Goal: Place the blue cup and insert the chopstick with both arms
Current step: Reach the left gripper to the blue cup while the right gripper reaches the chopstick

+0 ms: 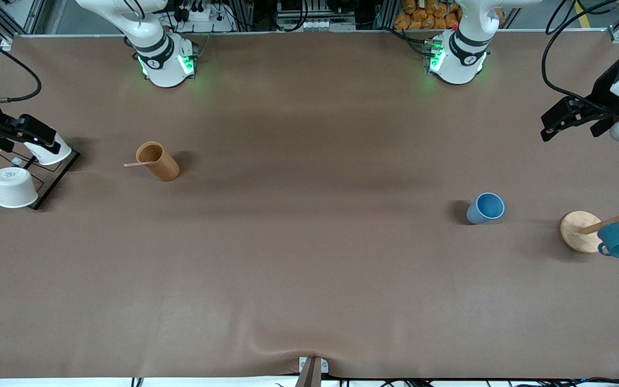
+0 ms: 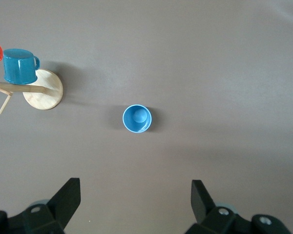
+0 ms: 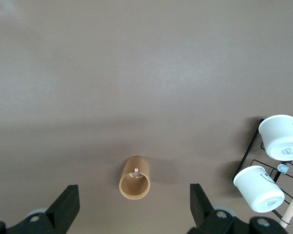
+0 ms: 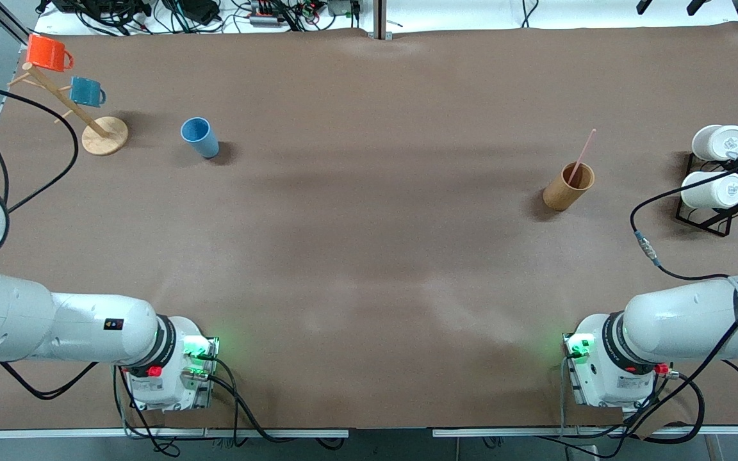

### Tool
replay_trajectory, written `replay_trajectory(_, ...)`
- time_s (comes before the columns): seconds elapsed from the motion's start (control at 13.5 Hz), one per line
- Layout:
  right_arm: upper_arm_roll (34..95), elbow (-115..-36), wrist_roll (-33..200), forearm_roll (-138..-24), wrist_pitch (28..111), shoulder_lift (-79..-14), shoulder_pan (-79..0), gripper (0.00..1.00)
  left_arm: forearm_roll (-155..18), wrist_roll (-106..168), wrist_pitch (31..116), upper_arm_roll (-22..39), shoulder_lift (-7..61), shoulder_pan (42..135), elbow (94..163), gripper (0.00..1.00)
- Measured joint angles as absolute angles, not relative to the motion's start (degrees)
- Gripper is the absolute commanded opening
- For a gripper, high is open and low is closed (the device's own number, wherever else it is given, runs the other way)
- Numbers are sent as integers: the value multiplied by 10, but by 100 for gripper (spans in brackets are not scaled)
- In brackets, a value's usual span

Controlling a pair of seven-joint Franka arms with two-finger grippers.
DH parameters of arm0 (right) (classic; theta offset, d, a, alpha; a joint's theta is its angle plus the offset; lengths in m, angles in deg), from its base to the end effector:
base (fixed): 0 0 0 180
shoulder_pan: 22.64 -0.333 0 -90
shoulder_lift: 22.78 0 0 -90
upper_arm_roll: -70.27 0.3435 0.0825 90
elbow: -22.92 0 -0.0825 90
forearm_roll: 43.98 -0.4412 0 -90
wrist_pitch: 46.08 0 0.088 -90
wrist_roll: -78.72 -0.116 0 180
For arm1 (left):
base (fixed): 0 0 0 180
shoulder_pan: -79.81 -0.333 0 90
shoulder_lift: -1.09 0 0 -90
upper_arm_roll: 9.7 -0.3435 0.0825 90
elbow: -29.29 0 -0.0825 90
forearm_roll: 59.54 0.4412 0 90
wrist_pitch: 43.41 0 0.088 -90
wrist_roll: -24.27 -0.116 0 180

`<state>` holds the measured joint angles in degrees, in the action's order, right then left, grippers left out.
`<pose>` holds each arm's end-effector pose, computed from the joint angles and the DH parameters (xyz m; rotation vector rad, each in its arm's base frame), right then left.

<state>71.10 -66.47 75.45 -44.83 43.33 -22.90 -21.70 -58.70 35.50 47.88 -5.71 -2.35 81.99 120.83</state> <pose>0.6115 0.0006 0.6465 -3.1254 0.0920 0.0034 0.5909 -0.0635 0.6669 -3.1270 -0.1383 -0.0904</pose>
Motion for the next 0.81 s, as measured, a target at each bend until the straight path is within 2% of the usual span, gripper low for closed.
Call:
replay_trajectory(0.44, 711, -667, 755, -448, 431, -234, -217, 100, -587, 355, 479, -57, -23, 820, 1208, 100)
replay_trajectory(0.81, 711, -671, 789, -448, 400, -296, -219, 100, -587, 355, 477, -56, -14, 820, 1209, 100)
